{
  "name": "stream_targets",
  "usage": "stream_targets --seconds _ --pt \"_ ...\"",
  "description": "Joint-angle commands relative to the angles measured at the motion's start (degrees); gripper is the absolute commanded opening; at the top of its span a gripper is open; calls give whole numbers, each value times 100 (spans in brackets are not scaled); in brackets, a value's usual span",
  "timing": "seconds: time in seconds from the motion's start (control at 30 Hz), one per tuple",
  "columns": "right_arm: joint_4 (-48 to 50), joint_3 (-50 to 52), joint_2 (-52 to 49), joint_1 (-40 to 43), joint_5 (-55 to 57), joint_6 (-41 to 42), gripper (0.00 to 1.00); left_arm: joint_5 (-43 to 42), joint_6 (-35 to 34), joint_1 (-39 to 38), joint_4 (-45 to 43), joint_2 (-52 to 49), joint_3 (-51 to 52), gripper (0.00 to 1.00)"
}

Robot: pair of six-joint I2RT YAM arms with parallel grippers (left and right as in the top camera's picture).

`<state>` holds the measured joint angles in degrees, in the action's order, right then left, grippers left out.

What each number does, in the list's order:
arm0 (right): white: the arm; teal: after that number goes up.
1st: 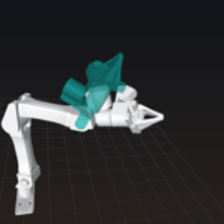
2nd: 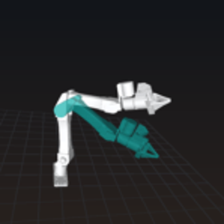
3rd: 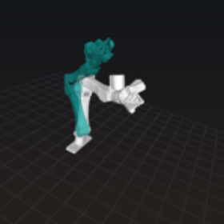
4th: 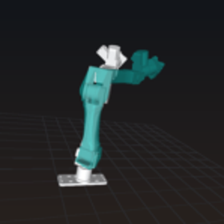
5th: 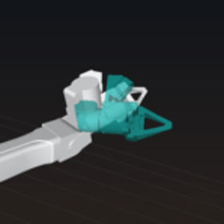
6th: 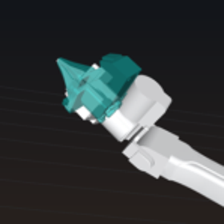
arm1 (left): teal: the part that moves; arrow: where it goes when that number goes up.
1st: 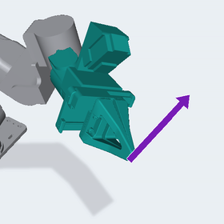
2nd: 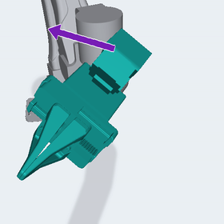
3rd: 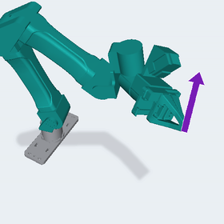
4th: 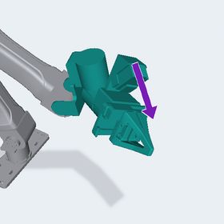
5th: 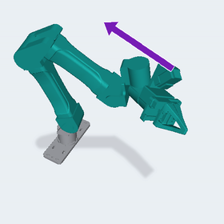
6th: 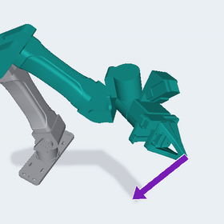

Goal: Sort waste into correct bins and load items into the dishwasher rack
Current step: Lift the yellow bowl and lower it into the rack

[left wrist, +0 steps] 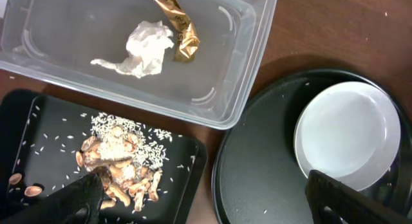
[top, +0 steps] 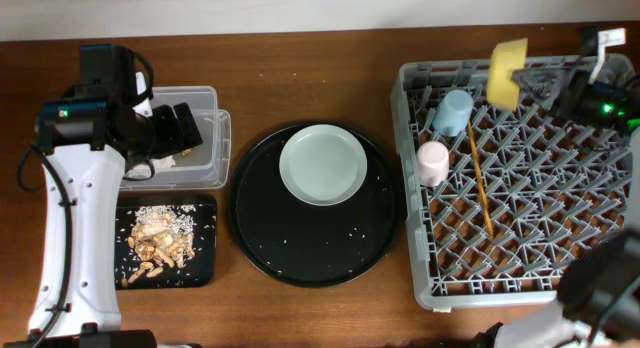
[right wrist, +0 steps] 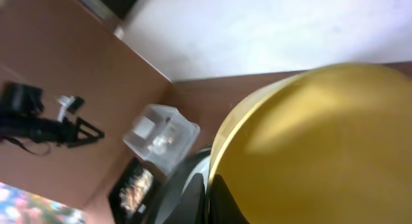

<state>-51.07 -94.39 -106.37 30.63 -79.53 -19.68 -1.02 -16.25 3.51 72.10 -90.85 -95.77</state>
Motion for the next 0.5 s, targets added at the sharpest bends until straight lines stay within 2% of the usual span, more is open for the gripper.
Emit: stream_targets --seconds 0.0,0.17,0.37,0.47 --pt "247 -39 -664 173 -940 -90 4 39 2 -7 0 46 4 100" --pt "470 -39 -1401 208 -940 -90 4 39 2 -7 2 46 4 100" --pt "428 -37 -1488 214 -916 -87 4 39 4 -7 2 46 4 100" --pt "267 -33 -1488 214 -254 -87 4 39 4 -7 2 46 4 100"
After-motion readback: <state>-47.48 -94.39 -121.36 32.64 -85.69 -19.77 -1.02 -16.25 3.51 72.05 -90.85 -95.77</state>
